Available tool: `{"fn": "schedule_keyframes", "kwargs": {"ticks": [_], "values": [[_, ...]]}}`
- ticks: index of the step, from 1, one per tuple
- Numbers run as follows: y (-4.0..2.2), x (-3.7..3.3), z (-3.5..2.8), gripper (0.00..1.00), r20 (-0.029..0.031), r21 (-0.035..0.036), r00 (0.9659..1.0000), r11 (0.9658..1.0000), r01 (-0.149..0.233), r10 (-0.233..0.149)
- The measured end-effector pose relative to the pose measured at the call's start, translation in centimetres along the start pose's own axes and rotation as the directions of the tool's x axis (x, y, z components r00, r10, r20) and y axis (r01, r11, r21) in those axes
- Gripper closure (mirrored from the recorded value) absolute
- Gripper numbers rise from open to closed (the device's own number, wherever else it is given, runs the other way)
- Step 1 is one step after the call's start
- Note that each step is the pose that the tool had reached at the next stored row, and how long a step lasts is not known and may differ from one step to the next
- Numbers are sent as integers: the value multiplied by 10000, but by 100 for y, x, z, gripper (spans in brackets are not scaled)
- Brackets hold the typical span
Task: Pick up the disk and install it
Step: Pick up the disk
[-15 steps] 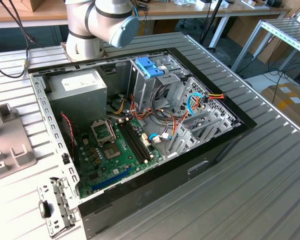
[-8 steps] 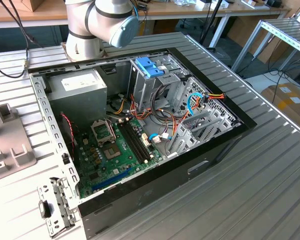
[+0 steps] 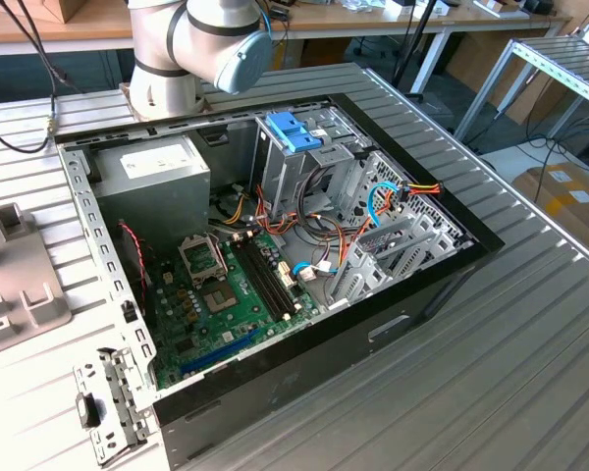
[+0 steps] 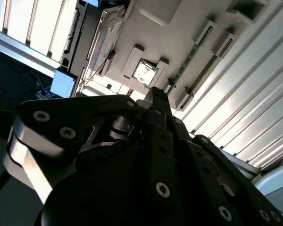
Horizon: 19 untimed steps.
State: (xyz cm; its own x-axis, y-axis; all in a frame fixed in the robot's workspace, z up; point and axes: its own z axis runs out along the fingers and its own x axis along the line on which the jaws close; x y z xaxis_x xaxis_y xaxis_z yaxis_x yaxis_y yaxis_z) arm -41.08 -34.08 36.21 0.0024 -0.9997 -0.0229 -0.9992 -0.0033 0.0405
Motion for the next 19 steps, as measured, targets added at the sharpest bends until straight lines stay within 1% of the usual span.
{"fn": "schedule_keyframes", "kwargs": {"ticks": [1, 3, 6, 8, 10, 11, 13, 15, 16, 17, 19], "values": [[0, 0, 0, 89, -3, -2, 10000, 10000, 76, -76], [0, 0, 0, 89, -14, -8, 9994, 9994, 345, -345], [0, -1, 2, 89, -27, -16, 9976, 9977, 685, -685], [0, -3, 3, 89, -26, -16, 9980, 9980, 632, -632], [-1, -4, 10, 89, -13, -8, 9995, 9995, 303, -303], [-1, -3, 18, 89, 0, 0, 10000, 10000, -12, 12], [-1, -3, 30, 89, 20, 11, 9988, 9988, -493, 493], [-1, -2, 37, 89, 34, 16, 9964, 9964, -853, 853], [1, -2, 38, 89, 39, 20, 9956, 9956, -940, 940], [21, -7, 39, 89, 42, 21, 9948, 9948, -1016, 1016], [35, -33, 41, 89, 44, 22, 9949, 9949, -1012, 1011]]}}
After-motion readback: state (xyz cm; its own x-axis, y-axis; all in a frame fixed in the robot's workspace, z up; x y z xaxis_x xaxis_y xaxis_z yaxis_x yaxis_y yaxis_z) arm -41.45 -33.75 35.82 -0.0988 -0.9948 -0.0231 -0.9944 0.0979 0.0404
